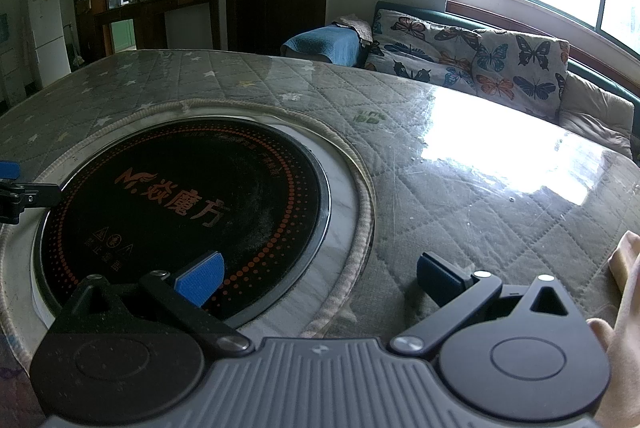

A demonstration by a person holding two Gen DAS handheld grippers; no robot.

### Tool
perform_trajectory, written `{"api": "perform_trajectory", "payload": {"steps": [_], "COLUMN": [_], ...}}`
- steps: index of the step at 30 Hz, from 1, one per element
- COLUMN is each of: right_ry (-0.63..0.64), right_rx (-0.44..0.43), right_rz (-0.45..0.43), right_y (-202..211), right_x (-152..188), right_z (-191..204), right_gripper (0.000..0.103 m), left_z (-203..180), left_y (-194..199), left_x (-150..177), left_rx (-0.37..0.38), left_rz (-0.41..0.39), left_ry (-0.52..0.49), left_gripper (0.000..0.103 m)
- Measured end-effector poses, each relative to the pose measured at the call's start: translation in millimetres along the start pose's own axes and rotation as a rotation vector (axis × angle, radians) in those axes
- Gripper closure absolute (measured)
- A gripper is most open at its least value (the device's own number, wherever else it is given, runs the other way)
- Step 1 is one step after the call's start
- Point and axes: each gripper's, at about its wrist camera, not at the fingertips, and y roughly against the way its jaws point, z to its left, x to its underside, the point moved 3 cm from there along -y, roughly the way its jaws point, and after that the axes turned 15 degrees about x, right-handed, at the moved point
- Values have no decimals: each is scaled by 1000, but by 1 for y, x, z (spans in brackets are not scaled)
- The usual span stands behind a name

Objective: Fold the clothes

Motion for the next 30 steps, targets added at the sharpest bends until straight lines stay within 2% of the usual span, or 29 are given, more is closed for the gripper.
{"api": "perform_trajectory", "payload": {"steps": [21, 30], "right_ry": [5, 47], "right_rx": [1, 11], "right_rz": [-1, -37], "right_y": [0, 15], "right_x": [-1, -2], "right_z": [2, 4], "right_gripper": [0, 0], "left_z": [0, -10], "left_y": [0, 2], "left_x": [-1, -2], "left_rx": [-5, -18], "left_rz": [3, -1], "left_ry": [-5, -18], "left_gripper": [0, 0]}}
